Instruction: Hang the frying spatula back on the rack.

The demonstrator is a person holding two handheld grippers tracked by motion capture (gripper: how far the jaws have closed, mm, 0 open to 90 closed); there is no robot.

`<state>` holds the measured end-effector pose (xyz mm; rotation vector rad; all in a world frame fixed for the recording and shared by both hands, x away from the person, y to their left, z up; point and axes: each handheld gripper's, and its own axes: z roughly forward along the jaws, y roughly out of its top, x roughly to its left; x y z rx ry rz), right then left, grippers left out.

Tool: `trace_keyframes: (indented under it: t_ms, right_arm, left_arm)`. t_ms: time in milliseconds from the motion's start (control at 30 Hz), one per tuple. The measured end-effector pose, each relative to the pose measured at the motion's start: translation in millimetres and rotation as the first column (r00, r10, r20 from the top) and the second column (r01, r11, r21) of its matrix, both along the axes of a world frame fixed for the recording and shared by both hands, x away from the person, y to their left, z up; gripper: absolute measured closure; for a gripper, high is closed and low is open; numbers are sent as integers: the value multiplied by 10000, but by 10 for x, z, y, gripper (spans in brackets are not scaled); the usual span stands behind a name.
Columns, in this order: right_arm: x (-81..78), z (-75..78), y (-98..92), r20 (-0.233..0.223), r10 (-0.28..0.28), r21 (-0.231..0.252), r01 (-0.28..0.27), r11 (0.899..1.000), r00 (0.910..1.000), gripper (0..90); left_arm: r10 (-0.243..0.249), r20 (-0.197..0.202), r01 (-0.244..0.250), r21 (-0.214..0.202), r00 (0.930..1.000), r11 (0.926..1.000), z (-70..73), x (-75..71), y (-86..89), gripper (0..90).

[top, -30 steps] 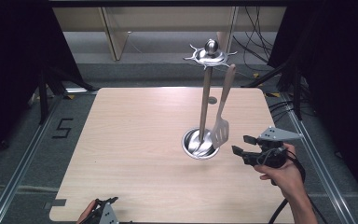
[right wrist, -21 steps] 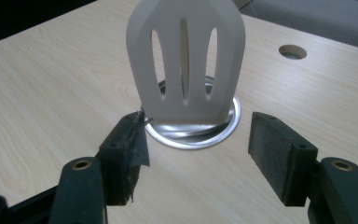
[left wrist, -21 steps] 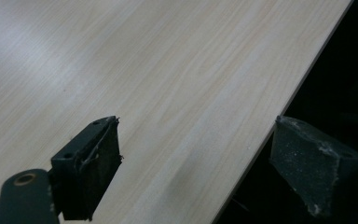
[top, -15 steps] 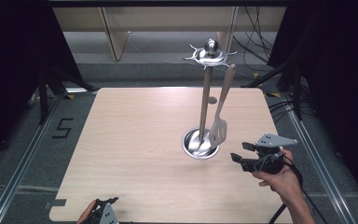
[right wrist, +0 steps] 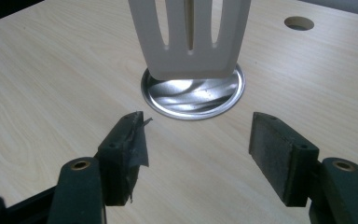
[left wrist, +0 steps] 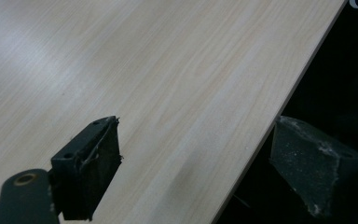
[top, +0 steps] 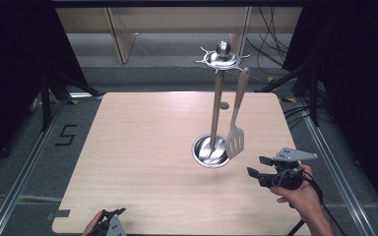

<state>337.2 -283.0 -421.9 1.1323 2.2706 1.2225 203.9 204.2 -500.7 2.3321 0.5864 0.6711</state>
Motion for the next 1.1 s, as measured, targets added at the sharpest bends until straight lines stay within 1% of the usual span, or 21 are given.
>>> trace_keyframes:
  t_ms: [167, 300, 333, 367, 433, 467, 500, 533, 567, 600, 633, 700, 733, 767, 833, 900, 967, 1000, 1033, 1067, 1100]
  right_arm:
    - [-12, -34, -15, -97, 19, 69, -19, 10000, 10000, 368]
    - [-39, -68, -7, -285, -27, 96, 30, 9999, 9996, 361]
    - [-39, -68, -7, -285, -27, 96, 30, 9999, 9996, 361]
    - [-29, -77, -16, -67, 83, -13, -83, 10000, 9999, 361]
    - [-51, -84, 0, -366, 25, 98, -22, 9999, 9993, 359]
    - [-51, -97, 6, -293, -2, 134, 6, 9999, 9996, 358]
    - [-39, -105, -14, -233, 228, -108, -231, 9997, 9995, 358]
    - [-40, -116, -13, -223, 212, -117, -214, 9997, 9995, 357]
    - [-53, -126, -1, -367, 106, -56, -108, 9999, 9993, 356]
    - [-58, -148, 17, -391, 48, -11, -49, 10000, 9992, 353]
    - [-47, -154, 10, -339, 211, -134, -216, 9997, 9992, 350]
    - [-48, -159, 12, -268, 185, -166, -189, 9997, 9995, 348]
    - [-63, -177, 31, -560, 152, 29, -150, 9999, 9983, 345]
    - [-63, -177, 31, -560, 152, 29, -150, 9999, 9983, 345]
    - [-56, -190, 18, -460, 198, -164, -206, 9997, 9987, 343]
    - [-77, -205, 27, -582, 60, -97, -65, 9999, 9983, 342]
    - [-78, -220, 19, -485, 137, -136, -144, 9998, 9987, 340]
    - [-87, -223, 16, -559, 168, -141, -177, 9997, 9983, 339]
    - [-103, -231, 24, -699, 152, -52, -156, 9999, 9974, 339]
    - [-95, -251, 4, -480, 365, -206, -376, 9991, 9982, 337]
    - [-95, -251, 4, -480, 365, -206, -376, 9991, 9982, 337]
  left_arm:
    - [0, -2, 0, -17, 10000, 10000, -1, -7, 1, 151]
    - [178, 75, -176, -290, 9998, 9994, -18, -12, -3, 151]
    - [56, 32, -56, -108, 10000, 9999, -2, -10, 9, 151]
    - [151, 46, -150, -239, 9999, 9996, -5, -10, 3, 150]
    - [196, 76, -195, -151, 9998, 9997, -6, -16, 0, 151]
    - [100, 25, -101, 66, 9999, 9999, 6, -15, 9, 151]
    - [95, 20, -95, 61, 10000, 9999, 5, -15, 10, 150]
    - [90, 22, -90, 68, 10000, 9999, 6, -13, 12, 151]
    - [223, 120, -222, -92, 9997, 9997, -8, -11, 2, 151]
    - [194, 43, -193, -176, 9998, 9997, -15, -8, 0, 151]
    - [260, 25, -259, -344, 9997, 9991, -22, -12, -6, 151]
    - [263, 52, -261, -243, 9996, 9994, -20, -5, 0, 151]
    - [199, 34, -198, -289, 9998, 9994, -22, -2, 2, 151]
    - [199, 34, -198, -289, 9998, 9994, -22, -2, 2, 151]
    - [174, -79, -176, -254, 9998, 9995, -12, -9, 4, 151]
    - [270, 118, -268, -158, 9996, 9995, -14, -7, 3, 151]
    - [259, 111, -257, -123, 9996, 9996, -12, -10, 5, 151]
    - [121, -28, -121, -52, 9999, 9999, -9, -10, 8, 151]
    - [42, 64, -43, 81, 10000, 10000, -5, -12, 15, 151]
    - [47, 92, -48, 55, 9999, 10000, -11, -12, 11, 151]
    - [47, 92, -48, 55, 9999, 10000, -11, -12, 11, 151]
